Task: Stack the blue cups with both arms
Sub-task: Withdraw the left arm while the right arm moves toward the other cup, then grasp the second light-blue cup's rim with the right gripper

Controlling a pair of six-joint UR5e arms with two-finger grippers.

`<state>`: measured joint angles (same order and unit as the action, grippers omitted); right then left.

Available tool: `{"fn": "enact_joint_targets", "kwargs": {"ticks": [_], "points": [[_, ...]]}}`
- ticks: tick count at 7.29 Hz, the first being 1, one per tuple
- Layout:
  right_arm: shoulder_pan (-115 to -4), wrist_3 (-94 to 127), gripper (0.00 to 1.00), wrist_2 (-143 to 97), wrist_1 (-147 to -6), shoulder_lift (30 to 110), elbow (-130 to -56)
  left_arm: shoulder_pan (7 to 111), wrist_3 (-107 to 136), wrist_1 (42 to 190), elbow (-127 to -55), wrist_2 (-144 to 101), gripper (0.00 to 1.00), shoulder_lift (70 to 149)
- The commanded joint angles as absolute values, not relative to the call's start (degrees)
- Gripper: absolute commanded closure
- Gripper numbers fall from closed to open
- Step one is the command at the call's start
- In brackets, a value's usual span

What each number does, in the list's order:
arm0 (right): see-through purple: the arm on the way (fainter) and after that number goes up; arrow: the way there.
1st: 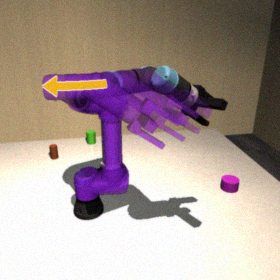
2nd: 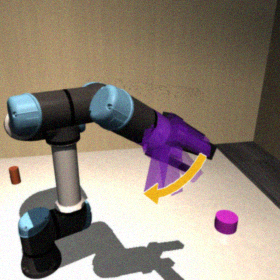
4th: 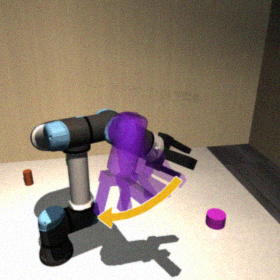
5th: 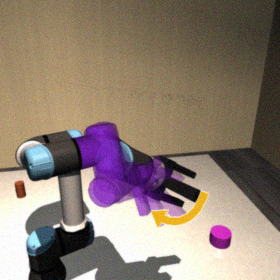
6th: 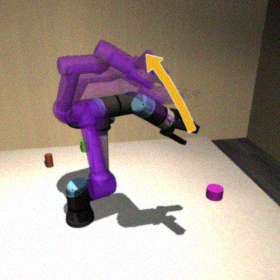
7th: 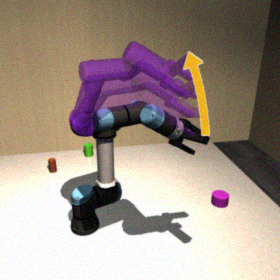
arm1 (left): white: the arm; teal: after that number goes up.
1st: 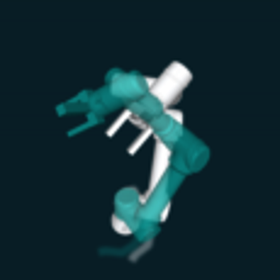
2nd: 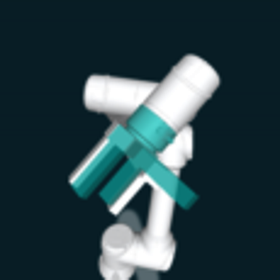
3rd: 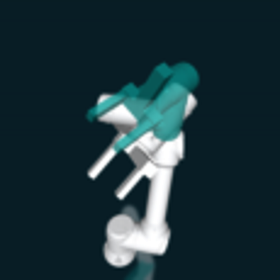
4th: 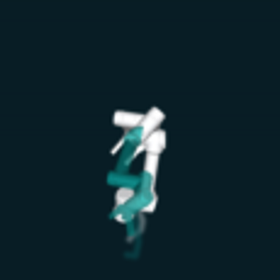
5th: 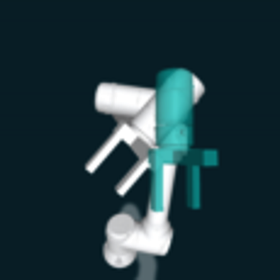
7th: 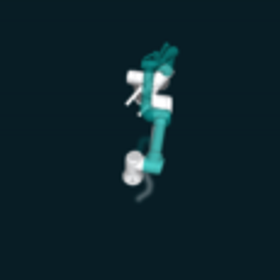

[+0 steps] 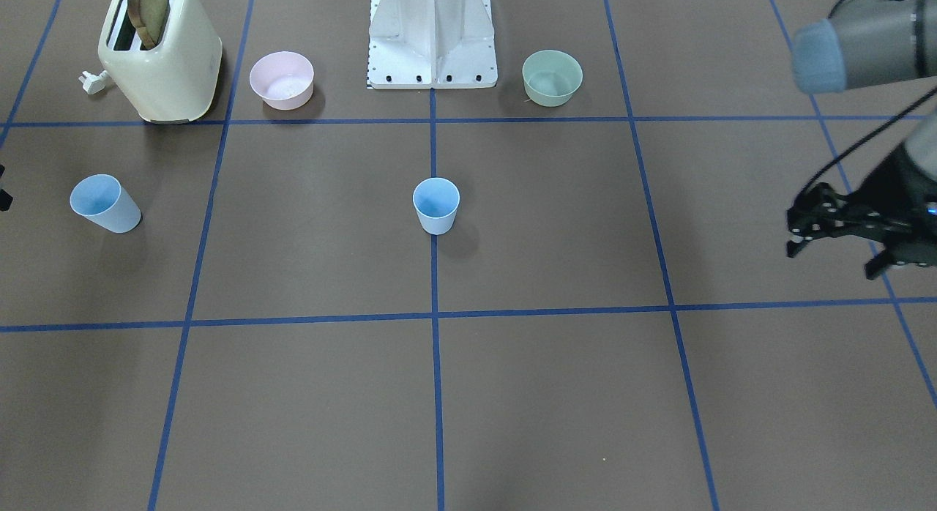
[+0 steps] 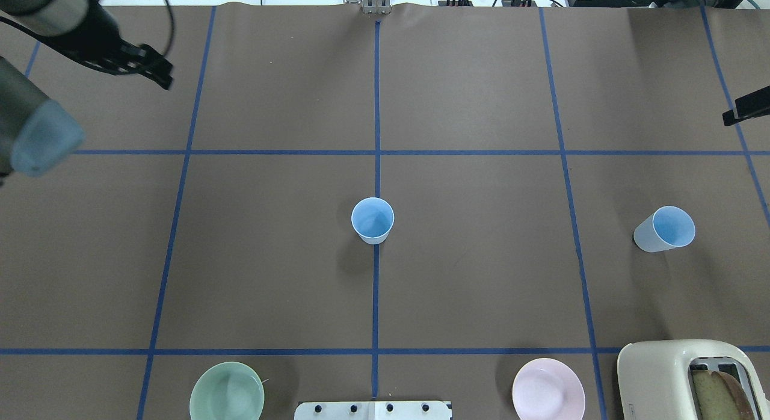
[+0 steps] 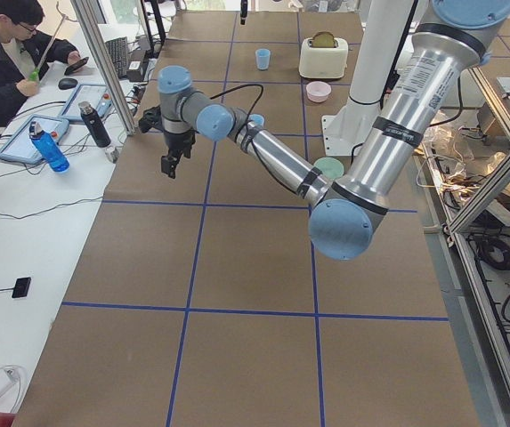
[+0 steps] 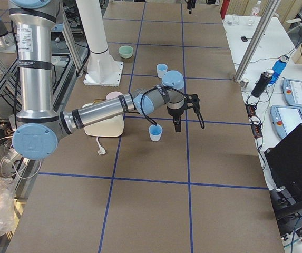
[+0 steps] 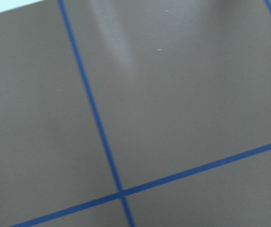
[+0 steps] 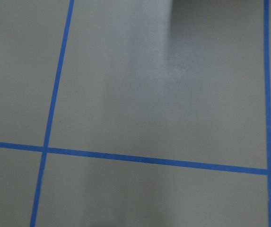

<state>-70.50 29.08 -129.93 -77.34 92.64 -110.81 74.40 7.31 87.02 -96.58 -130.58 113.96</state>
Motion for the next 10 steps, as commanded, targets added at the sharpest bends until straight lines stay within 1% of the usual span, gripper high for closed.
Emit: {"fn": "enact_joint_targets", "kwargs": {"ticks": [1,2,4,5,6,7,8,9,10], "points": [[-64.28,32.31,0.0,-125.88,-72.8,97.02,-111.36,85.13,-12.86,85.96,-90.98,-133.33,0.01,109.71],[-60.25,35.3,0.0,-122.29,-70.08,97.99,-110.66,86.04,-13.27,86.13,-91.31,-133.42,0.01,109.08],[-55.48,38.13,0.03,-119.37,-62.18,98.44,-105.58,86.13,-13.27,86.48,-91.41,-133.42,0.01,108.54],[-53.98,38.41,0.06,-118.92,-60.14,99.31,-104.69,86.22,-13.27,86.57,-91.58,-133.33,0.01,108.37],[-53.18,38.41,0.22,-119.0,-58.9,100.53,-104.68,86.22,-13.27,86.66,-91.76,-133.33,0.01,108.28],[-52.39,38.41,0.47,-119.0,-58.36,101.68,-104.76,86.13,-13.18,86.75,-91.93,-133.24,0.01,107.85],[-52.3,38.23,0.91,-119.18,-58.36,102.12,-105.11,86.13,-13.18,86.84,-91.93,-133.24,0.01,107.84],[-52.38,38.06,1.0,-119.7,-58.36,102.13,-106.16,86.13,-12.84,87.45,-92.28,-133.16,0.01,106.97],[-52.47,38.32,1.0,-120.32,-58.45,102.13,-107.74,86.13,-12.57,88.84,-92.46,-133.15,0.01,105.22]]}}
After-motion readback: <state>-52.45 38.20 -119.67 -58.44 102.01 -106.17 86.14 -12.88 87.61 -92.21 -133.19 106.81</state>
